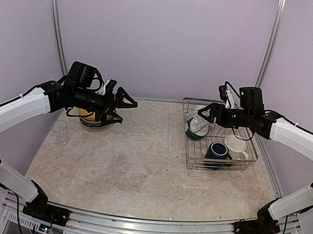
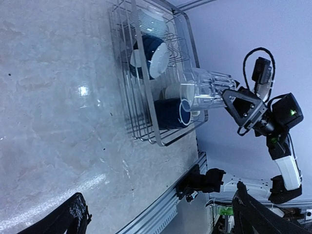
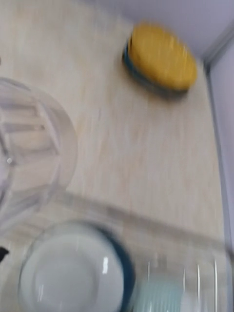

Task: Unload the mixed dishes from the dish rack
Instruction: Pass from the right arm to the left

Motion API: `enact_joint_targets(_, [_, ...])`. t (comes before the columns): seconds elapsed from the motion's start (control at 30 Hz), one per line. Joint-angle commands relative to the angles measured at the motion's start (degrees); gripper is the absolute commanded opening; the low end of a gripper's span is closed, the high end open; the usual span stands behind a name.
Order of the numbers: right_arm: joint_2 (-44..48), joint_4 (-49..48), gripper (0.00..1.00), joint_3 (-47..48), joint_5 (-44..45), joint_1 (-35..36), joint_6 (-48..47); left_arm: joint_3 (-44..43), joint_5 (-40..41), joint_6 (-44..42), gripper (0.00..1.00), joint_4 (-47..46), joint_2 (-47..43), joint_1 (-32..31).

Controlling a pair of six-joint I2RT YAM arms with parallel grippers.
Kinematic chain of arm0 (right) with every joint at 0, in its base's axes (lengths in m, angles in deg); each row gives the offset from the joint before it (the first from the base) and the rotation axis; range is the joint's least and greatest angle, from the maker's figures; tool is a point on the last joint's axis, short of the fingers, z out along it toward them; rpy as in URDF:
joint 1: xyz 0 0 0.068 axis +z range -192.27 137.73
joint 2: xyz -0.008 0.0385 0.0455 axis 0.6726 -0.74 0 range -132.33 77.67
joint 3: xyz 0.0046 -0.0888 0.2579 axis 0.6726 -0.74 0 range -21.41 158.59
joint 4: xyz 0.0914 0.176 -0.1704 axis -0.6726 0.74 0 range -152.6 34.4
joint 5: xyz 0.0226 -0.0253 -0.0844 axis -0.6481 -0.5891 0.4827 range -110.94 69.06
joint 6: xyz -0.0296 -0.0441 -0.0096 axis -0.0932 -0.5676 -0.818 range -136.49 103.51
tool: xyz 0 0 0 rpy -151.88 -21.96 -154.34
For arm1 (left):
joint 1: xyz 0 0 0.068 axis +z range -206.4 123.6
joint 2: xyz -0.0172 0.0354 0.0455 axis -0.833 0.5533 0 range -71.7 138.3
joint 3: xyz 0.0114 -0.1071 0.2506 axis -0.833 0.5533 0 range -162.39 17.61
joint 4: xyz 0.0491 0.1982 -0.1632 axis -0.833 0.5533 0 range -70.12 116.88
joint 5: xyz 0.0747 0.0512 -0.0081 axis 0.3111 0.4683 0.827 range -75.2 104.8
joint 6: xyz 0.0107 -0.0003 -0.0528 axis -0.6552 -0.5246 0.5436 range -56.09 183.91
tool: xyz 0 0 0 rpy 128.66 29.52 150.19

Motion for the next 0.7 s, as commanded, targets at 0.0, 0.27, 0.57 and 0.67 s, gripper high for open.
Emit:
enact_joint_targets(0.0, [0.5, -19.6, 0.35, -3.8, -14.4, -0.3, 11.4, 1.6, -9.7, 6.7, 0.99, -14.2, 1.4, -1.4])
enact_joint_targets(0.27, [-3.1, -32.7, 0.34, -7.3, -19.5, 2.9, 19.8, 3.6, -16.5, 16.3, 0.99, -32.3, 5.9, -4.9])
enact_joint_targets(0.57, [-5.3, -38.8, 0.34, -7.7, -20.8, 6.2, 23.3, 3.1, -20.8, 24.1, 0.94, -45.5, 12.8, -7.3])
enact_joint_targets(0.67, [-6.2, -39.5, 0.34, -7.6, -20.8, 7.2, 23.7, 2.6, -21.8, 25.6, 0.92, -48.8, 14.5, -7.4])
